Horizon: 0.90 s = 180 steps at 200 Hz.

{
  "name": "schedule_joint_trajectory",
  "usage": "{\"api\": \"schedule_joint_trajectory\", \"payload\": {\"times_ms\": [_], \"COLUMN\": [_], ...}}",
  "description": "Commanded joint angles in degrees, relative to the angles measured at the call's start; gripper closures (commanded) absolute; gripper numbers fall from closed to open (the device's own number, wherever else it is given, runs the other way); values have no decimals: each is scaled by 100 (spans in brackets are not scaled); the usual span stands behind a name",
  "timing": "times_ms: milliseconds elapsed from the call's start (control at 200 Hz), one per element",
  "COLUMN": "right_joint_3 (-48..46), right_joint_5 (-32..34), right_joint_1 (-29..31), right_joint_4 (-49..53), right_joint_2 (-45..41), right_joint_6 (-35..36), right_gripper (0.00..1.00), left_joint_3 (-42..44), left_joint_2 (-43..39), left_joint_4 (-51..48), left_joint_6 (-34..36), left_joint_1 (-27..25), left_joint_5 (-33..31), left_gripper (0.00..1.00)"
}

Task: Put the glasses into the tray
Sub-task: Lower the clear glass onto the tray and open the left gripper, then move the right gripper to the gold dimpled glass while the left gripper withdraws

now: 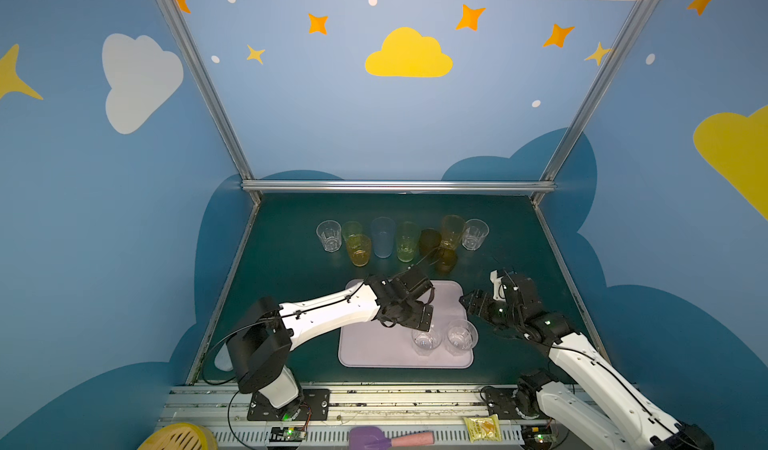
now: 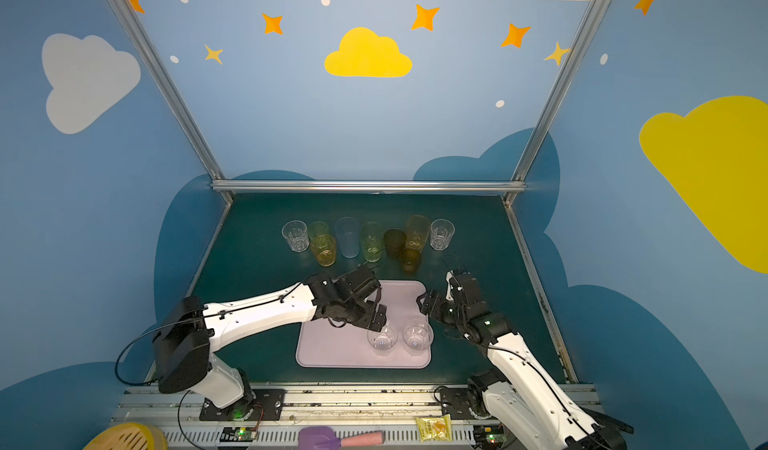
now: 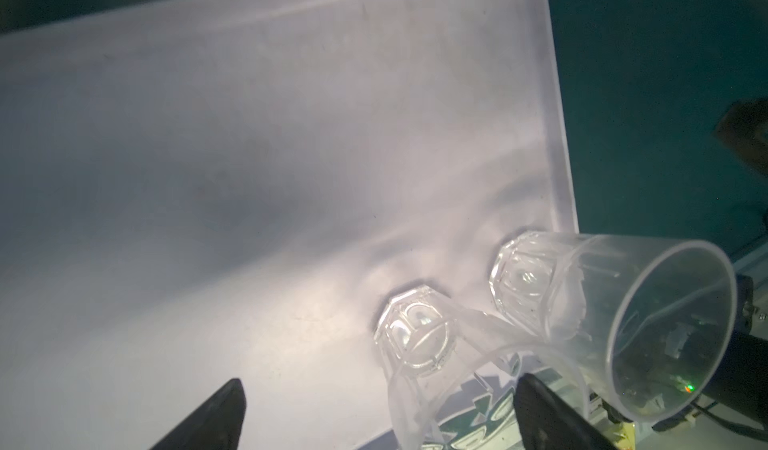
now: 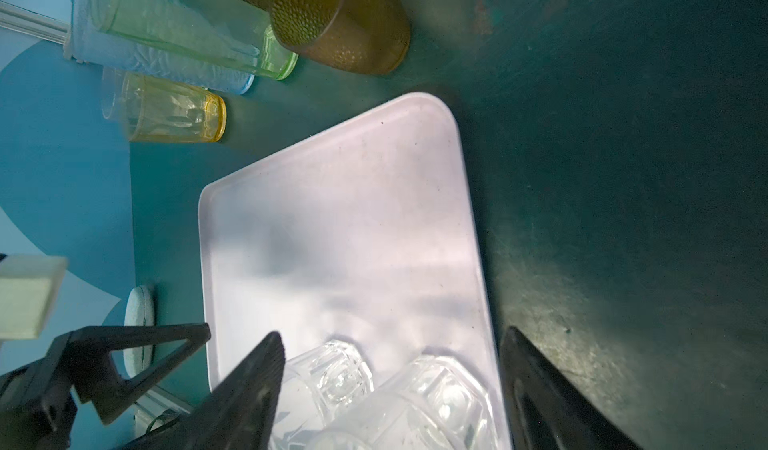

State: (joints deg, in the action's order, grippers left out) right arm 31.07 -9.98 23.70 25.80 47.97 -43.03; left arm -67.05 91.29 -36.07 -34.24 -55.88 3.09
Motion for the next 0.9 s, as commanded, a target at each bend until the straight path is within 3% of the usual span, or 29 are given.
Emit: {"api": "schedule_joint_trajectory", "payload": {"times_ms": [0,421,571,896], "right_joint_3": [333,1378,2003,3028], "right_joint_5": [-74,91,44,259], "right_joint_1": [-24,-80,-178,-269], "right_joint_4": [35,-416,-405,-179], "right_joint_2": [168,1483,2285,3806], "right_joint_6": [134,159,279,383], "right_gripper": [19,30,51,56], "left_joint_3": [87,1412,1636,1993], "left_joint_2": [-378,-1860,-2189,-2447], "left_joint_4": [97,1441,1536,1655], "left_joint_6": [-54,-281,-131,2], "left_joint_1": [242,1356,1530,1703], "left_joint_5": [-463,-739,-746,-627], "left_gripper": [0,0,0,0]}}
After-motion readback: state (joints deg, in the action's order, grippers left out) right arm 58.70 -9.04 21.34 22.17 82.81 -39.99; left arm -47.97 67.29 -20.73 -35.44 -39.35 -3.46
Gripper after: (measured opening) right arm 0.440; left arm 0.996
